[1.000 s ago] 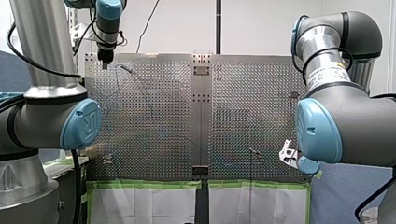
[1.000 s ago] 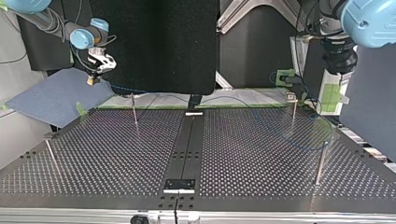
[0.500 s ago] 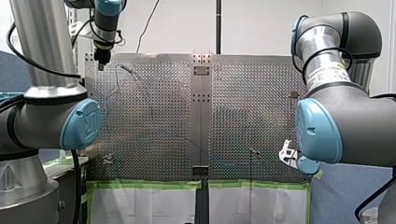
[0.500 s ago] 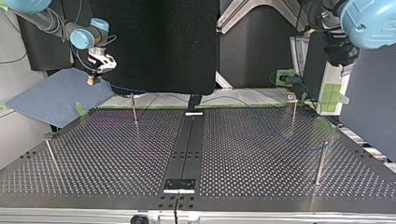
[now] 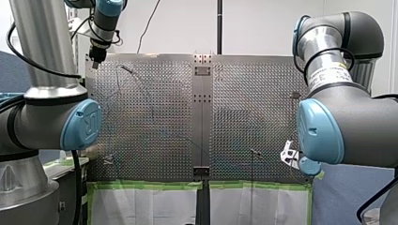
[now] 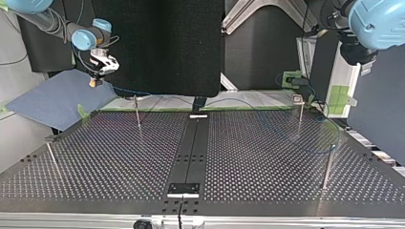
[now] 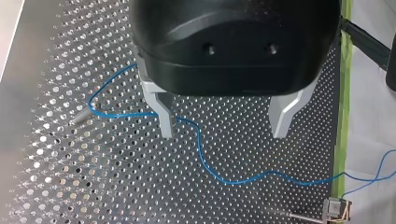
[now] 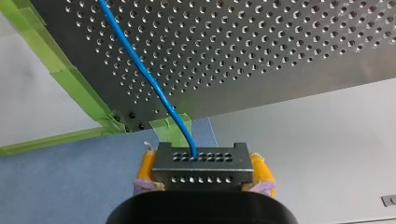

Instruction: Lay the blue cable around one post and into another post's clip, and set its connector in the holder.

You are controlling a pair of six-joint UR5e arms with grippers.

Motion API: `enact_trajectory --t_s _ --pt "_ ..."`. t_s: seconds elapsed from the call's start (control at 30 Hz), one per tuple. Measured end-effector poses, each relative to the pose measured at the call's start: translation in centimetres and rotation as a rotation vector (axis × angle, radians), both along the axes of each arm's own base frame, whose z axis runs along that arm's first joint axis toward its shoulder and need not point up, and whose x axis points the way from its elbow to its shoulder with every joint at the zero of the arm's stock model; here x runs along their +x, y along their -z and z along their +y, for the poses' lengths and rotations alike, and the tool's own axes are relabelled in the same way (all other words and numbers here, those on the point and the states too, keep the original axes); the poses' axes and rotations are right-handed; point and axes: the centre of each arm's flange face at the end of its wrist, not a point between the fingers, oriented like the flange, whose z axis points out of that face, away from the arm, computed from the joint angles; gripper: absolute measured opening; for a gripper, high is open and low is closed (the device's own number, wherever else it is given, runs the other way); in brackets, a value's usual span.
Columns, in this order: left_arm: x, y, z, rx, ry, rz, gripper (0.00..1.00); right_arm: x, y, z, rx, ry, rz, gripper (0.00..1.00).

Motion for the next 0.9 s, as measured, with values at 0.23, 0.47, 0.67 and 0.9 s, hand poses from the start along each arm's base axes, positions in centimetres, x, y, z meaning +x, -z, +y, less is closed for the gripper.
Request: enact_trajectory --t_s 0.23,0.47,0.67,0.9 --pt "-0.02 -0.02 0.02 0.002 -0.001 0.0 1.0 -0.01 -0.01 -0.02 -0.001 0.0 0.0 0.0" --pt "-0.01 -0.04 0.01 0.0 -0.001 -0.003 1.0 0.0 -0.02 -0.03 -0.001 0.0 0.0 0.0" --pt "0.12 -0.04 0.0 -0.001 -0.002 -0.012 1.0 0.0 -0.03 -0.04 -0.001 0.0 0.0 0.0" --pt "0.11 -0.06 0.0 -0.002 -0.002 -0.014 1.0 0.02 -0.03 -0.04 -0.001 0.0 0.0 0.0"
